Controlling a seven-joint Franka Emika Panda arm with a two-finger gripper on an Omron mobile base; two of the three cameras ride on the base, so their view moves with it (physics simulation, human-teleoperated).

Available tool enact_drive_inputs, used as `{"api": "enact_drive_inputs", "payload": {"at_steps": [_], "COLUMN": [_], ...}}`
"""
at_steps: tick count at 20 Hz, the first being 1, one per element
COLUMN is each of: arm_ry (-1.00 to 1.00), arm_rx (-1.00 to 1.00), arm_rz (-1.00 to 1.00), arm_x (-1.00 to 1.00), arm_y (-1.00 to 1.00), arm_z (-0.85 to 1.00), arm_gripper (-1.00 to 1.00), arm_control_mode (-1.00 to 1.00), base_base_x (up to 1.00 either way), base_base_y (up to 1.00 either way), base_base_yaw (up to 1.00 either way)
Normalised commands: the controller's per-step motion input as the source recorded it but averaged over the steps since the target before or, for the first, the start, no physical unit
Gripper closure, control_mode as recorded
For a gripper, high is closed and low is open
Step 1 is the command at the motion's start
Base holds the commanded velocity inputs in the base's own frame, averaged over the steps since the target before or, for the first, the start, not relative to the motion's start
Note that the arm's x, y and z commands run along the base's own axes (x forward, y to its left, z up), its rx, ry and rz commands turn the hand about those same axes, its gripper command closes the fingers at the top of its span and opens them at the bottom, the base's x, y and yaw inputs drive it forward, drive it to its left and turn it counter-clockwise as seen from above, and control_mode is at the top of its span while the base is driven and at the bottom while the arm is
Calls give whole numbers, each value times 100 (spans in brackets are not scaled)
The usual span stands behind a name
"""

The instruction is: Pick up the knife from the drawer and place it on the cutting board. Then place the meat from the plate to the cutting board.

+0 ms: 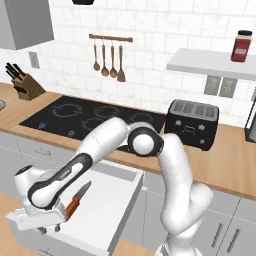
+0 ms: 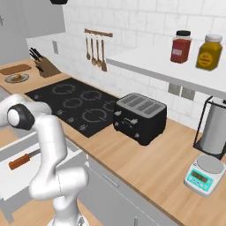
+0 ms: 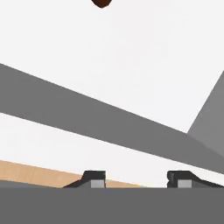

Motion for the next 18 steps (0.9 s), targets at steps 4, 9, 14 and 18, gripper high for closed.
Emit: {"api": "enact_drive_inputs", "payload": {"at_steps": [4,9,14,18], "arm_ry": [-35,-38,-22,-4], "arm_rx": [0,5,11,18], "arm_rz": [-13,-6,-9,-11], "arm_x": [-26,0,-7,10], "arm_y": [-18,-97,-100,-100], "arm_z": [79,57,32,22], "arm_gripper": [-100,-100,-100,-100], "arm_control_mode": [-100,-100,-100,-100], "base_base_x": [0,0,0,0], "base_base_y": [0,0,0,0], "base_base_yaw": [0,0,0,0]}}
